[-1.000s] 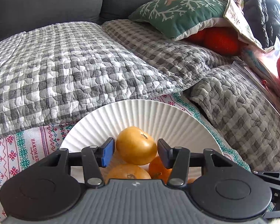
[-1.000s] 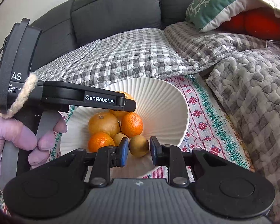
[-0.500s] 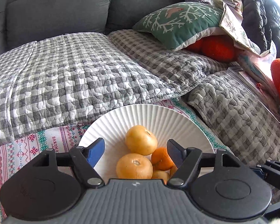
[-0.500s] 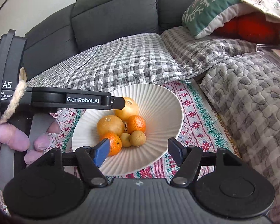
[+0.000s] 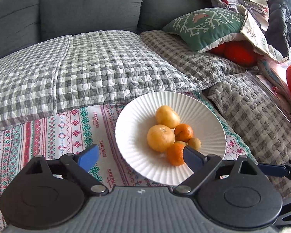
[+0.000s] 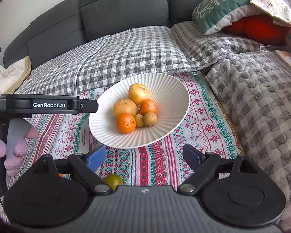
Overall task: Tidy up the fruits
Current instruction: 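Move both open tools back to the scattered tomatoes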
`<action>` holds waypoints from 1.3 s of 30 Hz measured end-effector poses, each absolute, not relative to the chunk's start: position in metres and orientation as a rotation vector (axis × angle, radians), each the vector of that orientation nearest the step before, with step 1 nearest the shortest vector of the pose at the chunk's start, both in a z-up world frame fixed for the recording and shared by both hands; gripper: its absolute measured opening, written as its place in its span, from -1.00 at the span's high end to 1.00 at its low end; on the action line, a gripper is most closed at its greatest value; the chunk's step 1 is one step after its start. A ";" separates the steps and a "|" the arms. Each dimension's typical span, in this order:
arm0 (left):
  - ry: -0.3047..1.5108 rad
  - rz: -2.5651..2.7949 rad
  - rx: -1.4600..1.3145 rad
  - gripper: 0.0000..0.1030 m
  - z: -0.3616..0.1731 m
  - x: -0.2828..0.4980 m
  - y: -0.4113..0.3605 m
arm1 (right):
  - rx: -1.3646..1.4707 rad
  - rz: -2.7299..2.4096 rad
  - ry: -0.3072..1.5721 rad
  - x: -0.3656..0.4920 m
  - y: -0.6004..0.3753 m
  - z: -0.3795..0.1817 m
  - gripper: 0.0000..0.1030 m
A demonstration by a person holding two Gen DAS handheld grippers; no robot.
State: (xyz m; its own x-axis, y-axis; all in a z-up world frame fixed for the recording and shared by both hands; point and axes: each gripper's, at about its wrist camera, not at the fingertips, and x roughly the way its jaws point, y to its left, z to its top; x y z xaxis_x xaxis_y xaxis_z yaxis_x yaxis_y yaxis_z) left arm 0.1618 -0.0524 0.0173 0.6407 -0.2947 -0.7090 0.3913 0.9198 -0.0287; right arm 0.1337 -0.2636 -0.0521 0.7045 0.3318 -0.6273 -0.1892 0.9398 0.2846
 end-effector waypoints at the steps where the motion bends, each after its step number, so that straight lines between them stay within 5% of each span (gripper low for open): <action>1: 0.782 -0.381 0.141 -0.74 0.019 0.157 -0.049 | 0.194 0.293 0.737 0.131 -0.263 -0.051 -0.66; 39: 0.862 -0.250 0.104 -0.89 -0.020 0.061 0.008 | 0.200 0.280 0.682 0.110 -0.268 -0.058 -0.92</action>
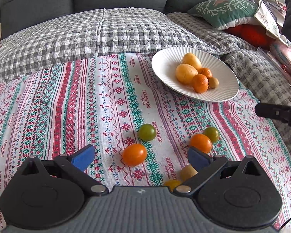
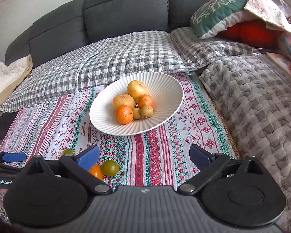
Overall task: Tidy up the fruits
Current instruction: 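Move both open tools back to the scattered tomatoes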
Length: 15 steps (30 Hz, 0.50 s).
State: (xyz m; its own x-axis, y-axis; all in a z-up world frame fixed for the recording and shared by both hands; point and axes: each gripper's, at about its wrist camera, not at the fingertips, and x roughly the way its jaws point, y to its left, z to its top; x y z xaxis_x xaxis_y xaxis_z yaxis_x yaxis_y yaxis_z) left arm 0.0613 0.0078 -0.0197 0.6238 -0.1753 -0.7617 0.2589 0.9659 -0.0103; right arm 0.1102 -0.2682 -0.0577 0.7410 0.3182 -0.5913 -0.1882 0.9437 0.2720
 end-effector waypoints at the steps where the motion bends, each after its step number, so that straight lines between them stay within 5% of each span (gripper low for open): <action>1: 0.856 -0.255 0.115 -0.89 -0.022 0.061 0.008 | 0.200 0.284 0.683 0.111 -0.268 -0.058 -0.92; 15: 0.844 -0.385 0.146 -0.88 -0.055 0.061 0.024 | 0.135 0.366 0.732 0.106 -0.265 -0.077 -0.97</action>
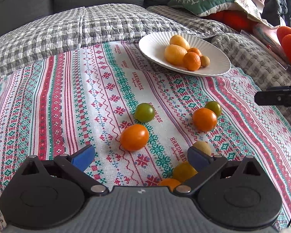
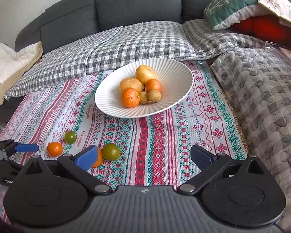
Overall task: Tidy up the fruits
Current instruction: 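Move both open tools back to the scattered tomatoes, then grasp an orange tomato with the left tool while the right tool grasps another orange tomato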
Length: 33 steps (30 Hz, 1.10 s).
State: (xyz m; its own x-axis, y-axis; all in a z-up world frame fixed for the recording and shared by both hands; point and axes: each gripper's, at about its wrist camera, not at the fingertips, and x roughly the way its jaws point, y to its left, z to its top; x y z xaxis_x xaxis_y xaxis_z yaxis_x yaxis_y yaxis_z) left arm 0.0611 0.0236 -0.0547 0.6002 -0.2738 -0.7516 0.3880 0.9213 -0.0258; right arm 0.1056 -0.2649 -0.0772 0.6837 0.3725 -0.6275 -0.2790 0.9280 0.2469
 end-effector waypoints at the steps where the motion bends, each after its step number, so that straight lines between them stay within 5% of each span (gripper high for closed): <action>1: 0.838 -0.378 0.147 -0.87 -0.054 0.062 0.024 | 0.126 0.375 0.733 0.105 -0.263 -0.079 -0.96; 5: 0.831 -0.359 0.111 -0.71 -0.054 0.067 0.026 | 0.117 0.426 0.742 0.103 -0.253 -0.081 -0.91; 11: 0.859 -0.377 0.069 -0.28 -0.056 0.073 0.023 | 0.168 0.549 0.852 0.109 -0.231 -0.088 -0.42; 33: 0.850 -0.372 0.072 0.26 -0.060 0.079 0.023 | 0.148 0.542 0.885 0.122 -0.190 -0.098 0.36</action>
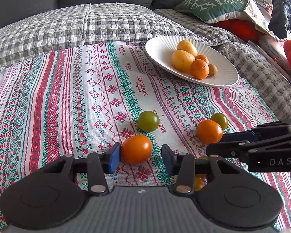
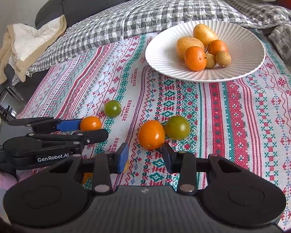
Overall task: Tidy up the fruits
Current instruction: 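Grasp an orange tomato with the left tool while the right tool grasps another orange tomato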
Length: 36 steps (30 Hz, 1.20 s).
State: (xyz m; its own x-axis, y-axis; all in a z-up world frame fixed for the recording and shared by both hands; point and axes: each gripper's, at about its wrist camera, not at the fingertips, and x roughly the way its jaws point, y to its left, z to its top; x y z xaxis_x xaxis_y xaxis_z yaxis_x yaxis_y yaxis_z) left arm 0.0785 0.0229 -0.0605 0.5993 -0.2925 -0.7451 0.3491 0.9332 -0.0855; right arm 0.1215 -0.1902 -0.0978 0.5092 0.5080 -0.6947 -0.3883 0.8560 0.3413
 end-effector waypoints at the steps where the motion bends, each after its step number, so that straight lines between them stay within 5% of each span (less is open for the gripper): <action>1: 0.851 -0.372 0.077 0.31 -0.060 0.079 0.023 | 0.138 0.537 0.881 0.121 -0.189 -0.098 0.39; 7: 0.854 -0.376 0.107 0.48 -0.060 0.078 0.022 | 0.080 0.536 0.870 0.119 -0.184 -0.099 0.60; 17: 0.860 -0.385 0.130 0.48 -0.060 0.079 0.022 | 0.045 0.566 0.850 0.116 -0.185 -0.094 0.84; 25: 0.862 -0.394 0.133 0.49 -0.060 0.079 0.023 | 0.074 0.574 0.880 0.117 -0.192 -0.097 0.84; 36: 0.864 -0.398 0.138 0.49 -0.060 0.079 0.021 | 0.113 0.567 0.870 0.122 -0.186 -0.099 0.47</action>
